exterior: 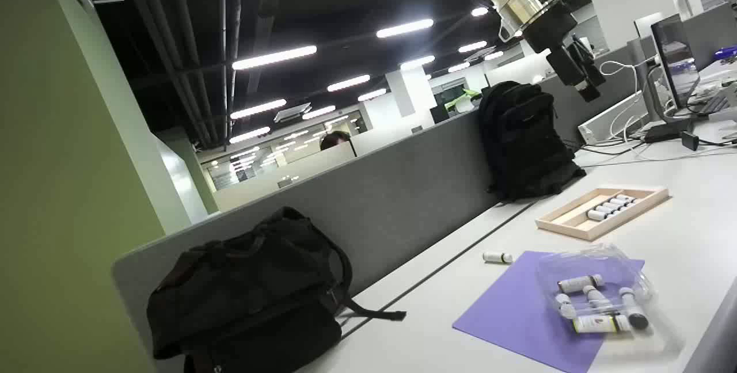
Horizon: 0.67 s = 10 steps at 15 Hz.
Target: Open the box
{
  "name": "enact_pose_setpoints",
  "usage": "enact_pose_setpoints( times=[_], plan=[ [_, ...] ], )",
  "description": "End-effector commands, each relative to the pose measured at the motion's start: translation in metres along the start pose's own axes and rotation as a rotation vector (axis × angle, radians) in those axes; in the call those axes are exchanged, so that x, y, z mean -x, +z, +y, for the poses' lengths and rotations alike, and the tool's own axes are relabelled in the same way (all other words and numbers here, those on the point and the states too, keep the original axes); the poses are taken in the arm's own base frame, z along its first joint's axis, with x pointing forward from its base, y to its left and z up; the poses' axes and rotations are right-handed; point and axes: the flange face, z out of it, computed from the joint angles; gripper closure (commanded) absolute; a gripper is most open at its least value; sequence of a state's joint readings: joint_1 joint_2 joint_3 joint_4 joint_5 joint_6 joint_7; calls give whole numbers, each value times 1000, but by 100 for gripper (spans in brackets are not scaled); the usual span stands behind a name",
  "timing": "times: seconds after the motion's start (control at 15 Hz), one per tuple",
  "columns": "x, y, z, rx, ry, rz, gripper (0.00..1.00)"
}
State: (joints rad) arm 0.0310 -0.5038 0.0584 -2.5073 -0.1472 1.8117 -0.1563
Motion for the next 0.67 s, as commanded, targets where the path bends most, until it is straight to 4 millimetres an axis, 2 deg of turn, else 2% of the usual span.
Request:
enact_pose_setpoints(
  times=[0.0, 0.47, 0.6],
  plan=[
    [0, 0, 0, 0, 0, 0, 0],
    [0, 0, 0, 0, 0, 0, 0],
    [2, 24, 25, -41, 80, 70, 0]
  ],
)
